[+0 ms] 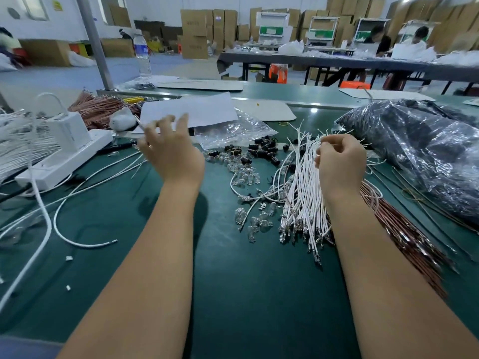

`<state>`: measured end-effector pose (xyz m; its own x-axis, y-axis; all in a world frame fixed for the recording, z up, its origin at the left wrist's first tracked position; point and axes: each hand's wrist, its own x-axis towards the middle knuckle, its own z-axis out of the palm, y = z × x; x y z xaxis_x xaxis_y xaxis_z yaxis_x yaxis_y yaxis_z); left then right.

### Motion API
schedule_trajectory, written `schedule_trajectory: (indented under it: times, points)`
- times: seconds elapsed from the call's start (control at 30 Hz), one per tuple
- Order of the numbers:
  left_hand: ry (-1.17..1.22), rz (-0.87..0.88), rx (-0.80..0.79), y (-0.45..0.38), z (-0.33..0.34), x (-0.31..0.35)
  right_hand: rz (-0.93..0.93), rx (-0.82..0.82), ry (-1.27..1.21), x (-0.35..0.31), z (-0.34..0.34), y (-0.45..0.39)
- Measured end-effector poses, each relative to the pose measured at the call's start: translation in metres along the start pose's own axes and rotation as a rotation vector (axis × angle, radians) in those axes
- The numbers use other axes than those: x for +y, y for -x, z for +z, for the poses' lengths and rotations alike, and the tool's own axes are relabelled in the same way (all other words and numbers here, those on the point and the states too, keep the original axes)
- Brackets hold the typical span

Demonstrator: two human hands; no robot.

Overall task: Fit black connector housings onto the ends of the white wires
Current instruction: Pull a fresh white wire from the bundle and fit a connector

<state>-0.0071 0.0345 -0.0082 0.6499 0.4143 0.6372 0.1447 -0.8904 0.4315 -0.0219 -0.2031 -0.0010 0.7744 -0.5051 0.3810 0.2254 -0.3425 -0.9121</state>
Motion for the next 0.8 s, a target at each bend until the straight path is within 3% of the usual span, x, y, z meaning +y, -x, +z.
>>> schedule_trajectory:
  times: [0.07,0.2,0.33,0.5,0.8]
  points:
    - [0.045,0.139,-0.114,0.007,0.007,0.016,-0.081,-0.036,0.330,0.007,-0.001,-0.004]
    - [0.178,0.356,-0.486,0.032,0.024,0.050,-0.131,-0.316,0.909,0.013,0.005,0.000]
    - [0.382,0.308,-0.755,0.041,0.027,0.059,-0.161,-0.279,0.916,0.012,0.006,0.005]
    - [0.887,0.051,-0.839,0.041,0.020,0.060,-0.177,-0.264,0.869,0.008,0.003,0.007]
    - [0.894,0.040,-0.750,0.042,0.019,0.058,-0.162,-0.232,0.981,0.008,0.005,0.007]
